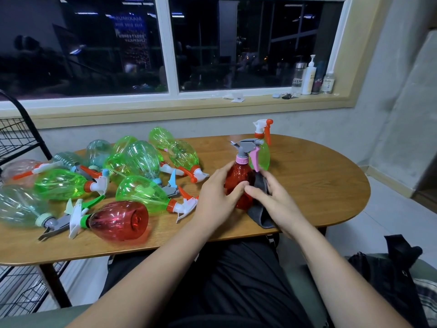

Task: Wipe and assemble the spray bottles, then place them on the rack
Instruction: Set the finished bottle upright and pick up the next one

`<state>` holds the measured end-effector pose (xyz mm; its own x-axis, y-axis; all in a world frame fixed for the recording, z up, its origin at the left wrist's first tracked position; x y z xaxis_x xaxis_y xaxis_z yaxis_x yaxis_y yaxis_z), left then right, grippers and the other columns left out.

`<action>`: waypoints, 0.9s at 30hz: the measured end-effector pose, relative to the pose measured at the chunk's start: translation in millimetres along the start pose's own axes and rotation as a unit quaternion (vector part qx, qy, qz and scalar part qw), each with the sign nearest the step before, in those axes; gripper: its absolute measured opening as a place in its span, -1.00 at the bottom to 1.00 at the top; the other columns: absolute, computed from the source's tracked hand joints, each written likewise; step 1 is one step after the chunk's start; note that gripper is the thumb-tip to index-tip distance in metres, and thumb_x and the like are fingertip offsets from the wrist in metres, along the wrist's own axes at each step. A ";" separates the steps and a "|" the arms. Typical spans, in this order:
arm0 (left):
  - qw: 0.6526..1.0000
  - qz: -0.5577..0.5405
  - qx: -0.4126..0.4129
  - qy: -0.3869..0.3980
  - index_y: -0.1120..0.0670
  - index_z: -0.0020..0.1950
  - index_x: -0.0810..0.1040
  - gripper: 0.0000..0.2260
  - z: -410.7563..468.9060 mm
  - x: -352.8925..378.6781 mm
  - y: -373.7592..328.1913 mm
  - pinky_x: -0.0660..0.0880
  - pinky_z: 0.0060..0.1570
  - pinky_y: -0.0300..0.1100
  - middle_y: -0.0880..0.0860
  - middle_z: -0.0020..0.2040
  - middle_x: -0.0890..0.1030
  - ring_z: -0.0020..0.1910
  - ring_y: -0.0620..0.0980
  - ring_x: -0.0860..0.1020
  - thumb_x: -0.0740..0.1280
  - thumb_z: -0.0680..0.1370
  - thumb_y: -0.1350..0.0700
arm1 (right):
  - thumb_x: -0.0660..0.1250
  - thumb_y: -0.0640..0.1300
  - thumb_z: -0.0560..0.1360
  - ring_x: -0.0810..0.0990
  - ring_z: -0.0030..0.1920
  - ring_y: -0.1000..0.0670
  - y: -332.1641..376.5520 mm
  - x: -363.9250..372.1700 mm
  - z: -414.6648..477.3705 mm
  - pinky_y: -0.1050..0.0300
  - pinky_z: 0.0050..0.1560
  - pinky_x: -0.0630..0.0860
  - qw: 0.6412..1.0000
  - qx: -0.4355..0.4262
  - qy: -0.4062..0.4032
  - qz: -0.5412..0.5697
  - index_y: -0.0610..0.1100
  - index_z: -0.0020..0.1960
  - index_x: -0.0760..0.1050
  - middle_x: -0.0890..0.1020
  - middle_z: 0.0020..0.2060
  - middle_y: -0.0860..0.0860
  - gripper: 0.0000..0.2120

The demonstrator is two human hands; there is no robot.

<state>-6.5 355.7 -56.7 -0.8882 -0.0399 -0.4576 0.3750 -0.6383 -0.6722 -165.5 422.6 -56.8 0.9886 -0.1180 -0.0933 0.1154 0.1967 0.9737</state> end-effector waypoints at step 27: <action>1.000 0.007 0.002 -0.011 -0.13 0.55 0.45 -0.43 0.7 -0.4 3.4 0.39 0.19 -0.43 -0.12 0.17 0.47 0.19 -0.27 0.48 0.45 0.58 -0.23 | 0.15 0.62 0.49 0.38 0.53 0.27 -2.1 -0.6 3.2 -0.09 0.65 0.23 0.998 0.039 -0.039 -0.021 0.27 0.49 0.48 0.52 0.42 0.37 -0.29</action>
<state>-5.0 353.0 -58.5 -0.8884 -0.0655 -0.4543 0.3864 -0.6410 -0.6632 -166.7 419.1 -58.1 0.9721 -0.2005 -0.1218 0.1466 0.1138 0.9826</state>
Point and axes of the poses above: each hand's wrist, its own z-axis towards the middle knuckle, its own x-axis out of the palm, y = z × x, the point moved 4 cm from there along z, towards the middle knuckle
